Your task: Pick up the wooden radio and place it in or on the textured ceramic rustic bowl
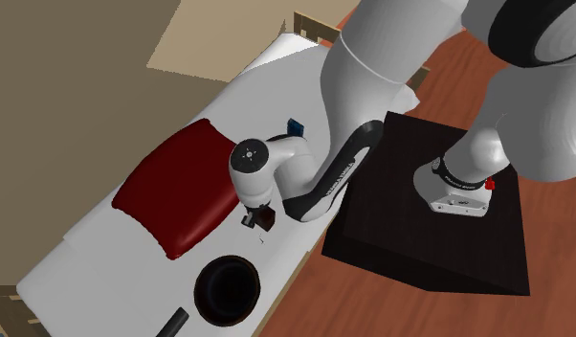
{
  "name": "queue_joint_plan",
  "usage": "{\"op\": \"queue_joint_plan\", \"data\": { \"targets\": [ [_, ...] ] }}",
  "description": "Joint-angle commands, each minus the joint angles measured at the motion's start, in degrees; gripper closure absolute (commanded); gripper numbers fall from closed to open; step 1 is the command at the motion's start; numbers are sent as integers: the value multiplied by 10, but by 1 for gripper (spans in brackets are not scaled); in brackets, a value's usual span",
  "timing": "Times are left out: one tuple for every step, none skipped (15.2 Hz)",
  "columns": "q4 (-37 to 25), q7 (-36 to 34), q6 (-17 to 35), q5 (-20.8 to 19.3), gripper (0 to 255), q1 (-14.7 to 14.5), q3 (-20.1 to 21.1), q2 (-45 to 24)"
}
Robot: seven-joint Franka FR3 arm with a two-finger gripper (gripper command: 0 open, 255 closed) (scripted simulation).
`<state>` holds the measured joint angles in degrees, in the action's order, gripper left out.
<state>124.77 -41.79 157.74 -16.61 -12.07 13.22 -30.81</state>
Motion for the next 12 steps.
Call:
{"op": "queue_joint_plan", "data": {
  "targets": [
    [5, 5, -11, 6, 255, 6, 7, 16],
    [7, 7, -16, 10, 255, 8, 11, 23],
    [9, 9, -22, 13, 255, 11, 14, 30],
    [10, 12, -27, 16, 255, 13, 17, 38],
    [11, 15, -33, 20, 255, 16, 20, 45],
    [13, 17, -39, 24, 255, 18, 24, 52],
    [14, 20, -44, 27, 255, 21, 27, 59],
    [15, 22, -50, 31, 255, 23, 30, 66],
    [16, 25, -56, 35, 255, 25, 33, 73],
    [17, 28, -62, 39, 255, 28, 36, 79],
    [17, 31, -68, 43, 255, 30, 39, 86],
    [18, 33, -74, 46, 255, 32, 42, 93]
  ]
}}
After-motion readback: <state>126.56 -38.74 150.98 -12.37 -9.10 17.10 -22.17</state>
